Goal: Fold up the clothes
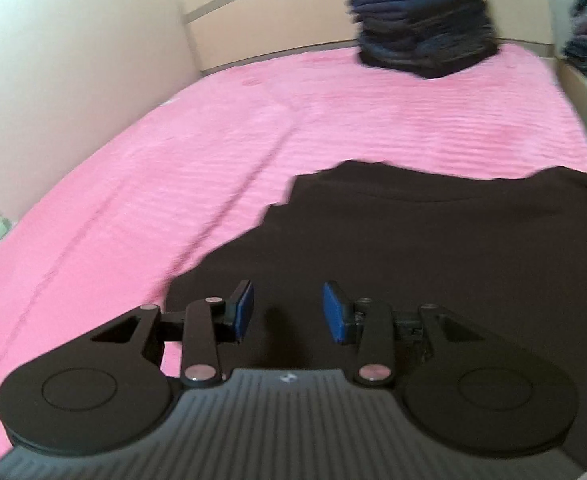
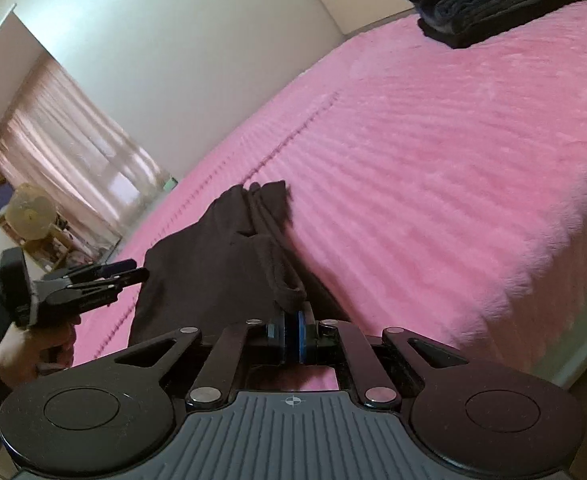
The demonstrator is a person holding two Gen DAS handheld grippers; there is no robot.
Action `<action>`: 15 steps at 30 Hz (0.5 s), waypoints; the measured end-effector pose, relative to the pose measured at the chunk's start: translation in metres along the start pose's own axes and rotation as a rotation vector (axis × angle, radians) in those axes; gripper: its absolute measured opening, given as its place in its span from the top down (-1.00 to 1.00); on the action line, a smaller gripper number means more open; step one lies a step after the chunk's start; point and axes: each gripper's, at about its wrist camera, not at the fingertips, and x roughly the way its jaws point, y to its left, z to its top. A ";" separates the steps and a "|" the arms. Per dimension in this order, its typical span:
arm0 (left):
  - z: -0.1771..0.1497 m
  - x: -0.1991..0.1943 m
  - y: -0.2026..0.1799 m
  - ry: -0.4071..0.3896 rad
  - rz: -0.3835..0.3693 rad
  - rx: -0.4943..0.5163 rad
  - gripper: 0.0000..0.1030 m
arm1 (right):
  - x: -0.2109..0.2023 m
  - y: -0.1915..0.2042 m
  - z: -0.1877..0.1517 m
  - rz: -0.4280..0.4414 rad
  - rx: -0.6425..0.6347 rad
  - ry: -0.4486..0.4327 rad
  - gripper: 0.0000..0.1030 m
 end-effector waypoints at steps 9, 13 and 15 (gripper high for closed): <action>-0.010 0.051 0.028 0.094 0.031 -0.076 0.33 | -0.016 0.039 0.051 -0.033 -0.200 -0.177 0.19; -0.012 0.066 0.027 0.086 0.020 -0.084 0.37 | 0.048 0.074 0.088 0.083 -0.361 0.002 0.19; -0.011 0.060 0.033 0.079 0.006 -0.105 0.37 | 0.092 0.092 0.104 0.120 -0.458 0.099 0.19</action>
